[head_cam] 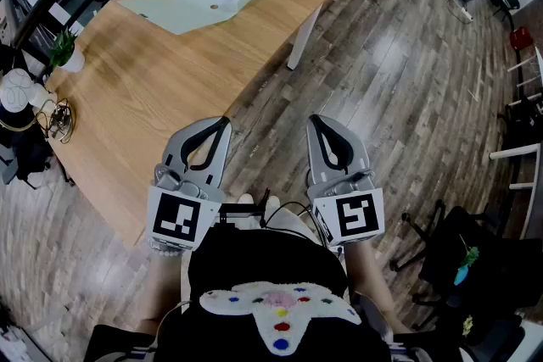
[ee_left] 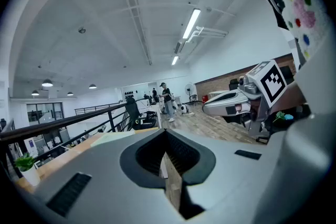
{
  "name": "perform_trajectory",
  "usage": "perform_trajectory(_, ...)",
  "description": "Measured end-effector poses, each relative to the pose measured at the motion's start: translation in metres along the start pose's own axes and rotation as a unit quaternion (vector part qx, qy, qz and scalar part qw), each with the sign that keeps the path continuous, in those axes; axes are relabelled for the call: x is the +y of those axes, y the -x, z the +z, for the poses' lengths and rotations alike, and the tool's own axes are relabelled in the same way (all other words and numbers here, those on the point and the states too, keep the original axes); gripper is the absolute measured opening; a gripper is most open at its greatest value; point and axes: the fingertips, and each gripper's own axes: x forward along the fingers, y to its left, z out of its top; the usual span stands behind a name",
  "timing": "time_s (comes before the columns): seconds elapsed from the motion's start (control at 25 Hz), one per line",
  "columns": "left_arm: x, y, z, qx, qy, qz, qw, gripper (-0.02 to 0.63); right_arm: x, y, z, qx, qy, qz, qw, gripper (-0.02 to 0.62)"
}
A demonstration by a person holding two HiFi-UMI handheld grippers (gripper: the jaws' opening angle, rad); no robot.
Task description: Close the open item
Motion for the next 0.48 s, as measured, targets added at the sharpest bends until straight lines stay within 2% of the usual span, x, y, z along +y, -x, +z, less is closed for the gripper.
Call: perform_trajectory(0.48, -0.017, -0.01, 0.008, 0.001, -0.005, 0.007, 1.0, 0.006, -0.016, 0.01, -0.002, -0.005, -0.014, 0.01, 1.0, 0.008)
